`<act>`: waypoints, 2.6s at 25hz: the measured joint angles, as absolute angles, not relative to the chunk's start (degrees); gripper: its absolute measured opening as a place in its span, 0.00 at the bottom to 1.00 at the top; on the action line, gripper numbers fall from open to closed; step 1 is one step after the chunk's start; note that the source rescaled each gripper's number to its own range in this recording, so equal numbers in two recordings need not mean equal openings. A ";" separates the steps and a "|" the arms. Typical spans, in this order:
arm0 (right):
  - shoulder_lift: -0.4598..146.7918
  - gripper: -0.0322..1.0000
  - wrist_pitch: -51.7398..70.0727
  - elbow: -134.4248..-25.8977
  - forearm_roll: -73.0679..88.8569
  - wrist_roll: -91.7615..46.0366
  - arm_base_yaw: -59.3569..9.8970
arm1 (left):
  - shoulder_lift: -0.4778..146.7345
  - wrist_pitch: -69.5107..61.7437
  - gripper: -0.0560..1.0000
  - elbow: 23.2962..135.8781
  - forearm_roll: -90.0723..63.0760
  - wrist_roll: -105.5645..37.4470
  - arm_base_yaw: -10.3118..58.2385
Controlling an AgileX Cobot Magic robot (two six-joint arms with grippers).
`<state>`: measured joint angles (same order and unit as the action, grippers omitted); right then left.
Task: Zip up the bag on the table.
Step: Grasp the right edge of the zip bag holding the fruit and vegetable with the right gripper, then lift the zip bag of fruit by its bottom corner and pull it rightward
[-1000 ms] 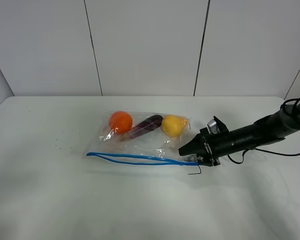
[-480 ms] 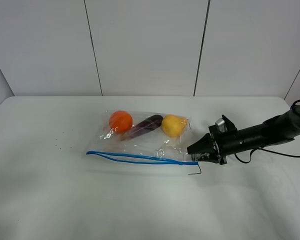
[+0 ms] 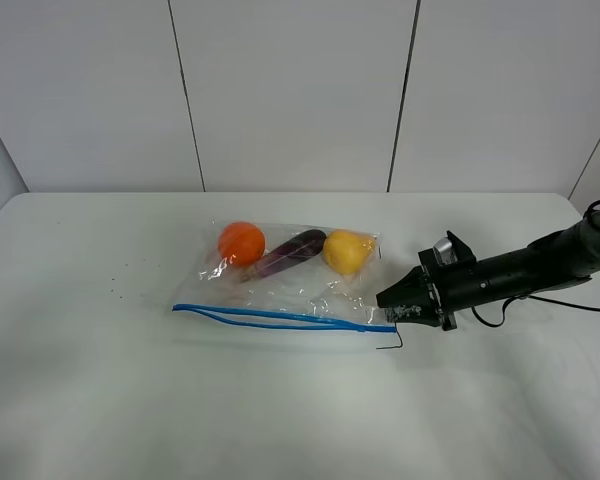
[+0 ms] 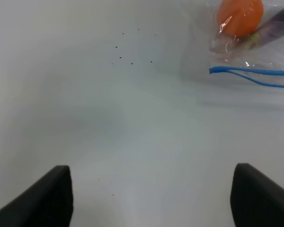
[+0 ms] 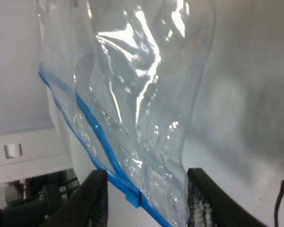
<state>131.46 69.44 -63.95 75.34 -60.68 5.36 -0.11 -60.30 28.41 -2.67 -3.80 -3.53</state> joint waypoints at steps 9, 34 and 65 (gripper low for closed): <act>131.46 0.46 68.56 -64.16 75.27 -59.31 3.66 | -0.11 -60.30 0.96 28.41 -2.67 -3.80 -3.53; 131.41 0.46 67.02 -64.34 74.97 -57.99 1.01 | -0.11 -60.30 0.96 28.41 -2.67 -3.80 -3.53; 125.50 0.03 68.81 -64.24 80.50 -55.57 0.97 | -0.11 -60.30 0.96 28.41 -2.67 -3.80 -3.53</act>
<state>125.50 68.81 -64.24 80.50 -55.57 0.97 -0.11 -60.30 28.41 -2.67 -3.80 -3.53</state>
